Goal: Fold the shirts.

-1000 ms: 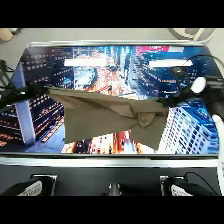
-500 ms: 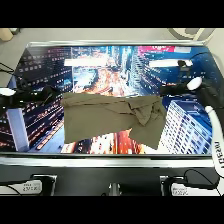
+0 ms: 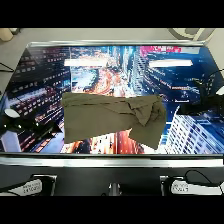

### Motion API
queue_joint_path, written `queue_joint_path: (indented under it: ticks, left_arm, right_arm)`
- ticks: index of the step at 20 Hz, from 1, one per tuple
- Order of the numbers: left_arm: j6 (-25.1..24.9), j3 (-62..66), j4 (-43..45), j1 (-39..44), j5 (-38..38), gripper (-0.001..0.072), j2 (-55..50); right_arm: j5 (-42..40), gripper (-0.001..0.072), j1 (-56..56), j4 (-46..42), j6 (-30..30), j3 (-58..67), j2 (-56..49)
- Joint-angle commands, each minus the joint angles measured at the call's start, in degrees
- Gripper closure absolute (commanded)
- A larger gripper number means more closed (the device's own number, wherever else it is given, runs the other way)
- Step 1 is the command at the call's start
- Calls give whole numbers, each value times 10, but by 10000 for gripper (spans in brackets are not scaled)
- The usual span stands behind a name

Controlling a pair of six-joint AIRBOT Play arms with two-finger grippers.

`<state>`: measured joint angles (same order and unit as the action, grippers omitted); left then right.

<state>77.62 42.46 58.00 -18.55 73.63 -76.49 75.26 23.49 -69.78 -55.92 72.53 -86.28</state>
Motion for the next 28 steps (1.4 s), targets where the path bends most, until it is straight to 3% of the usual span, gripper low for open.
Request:
queue_joint_path:
  ticks: [1, 4, 6, 7, 8, 9, 11, 13, 15, 17, 19, 20, 21, 25, 28]
  left_arm:
    - [-27, -74, -48, 11, -38, 115, 10]
    - [-26, -79, -60, 52, -58, 115, 6]
    - [-2, -79, -60, 84, -89, 118, 6]
    - [9, -79, -60, 96, -105, 267, 6]
    - [10, -79, -60, 104, -118, 508, 6]
    - [10, -78, -60, 107, -125, 587, 6]
    - [8, -78, -60, 107, -126, 588, 6]
    - [8, -78, -60, 107, -126, 680, 8]
    - [8, -78, -60, 107, -123, 680, 13]
    - [7, -78, -60, 107, -123, 680, 21]
    - [-14, -64, -60, 105, -121, 681, 23]
    - [-13, -49, -60, 101, -115, 681, 23]
    - [-14, -27, -60, 96, -102, 682, 23]
    - [-42, 156, -60, 68, -58, 684, 85]
    - [-39, 404, -60, 52, -114, 683, 187]
  right_arm:
    - [25, 277, 6, -5, 22, -5, -3]
    - [38, 194, 7, 4, 22, -5, -16]
    - [46, 177, 6, 33, 33, -5, -35]
    - [48, 153, 6, 49, 44, -5, -46]
    - [49, 151, 5, 63, 48, -5, -59]
    - [50, 150, 4, 75, 48, -5, -71]
    - [43, 163, -6, 92, 58, -5, -95]
    - [22, 165, -33, 92, 63, -5, -116]
    - [-19, 226, -59, 88, 65, -5, -129]
    - [-50, 243, -74, 78, 60, -5, -134]
    - [-67, 427, -76, 64, 42, -5, -137]
    - [-60, 657, -76, 63, 30, -3, -137]
    - [-42, 699, -76, 65, 26, 3, -135]
    - [34, 700, -76, 74, 113, 114, -50]
    - [-43, 698, -76, 76, 129, 273, 98]
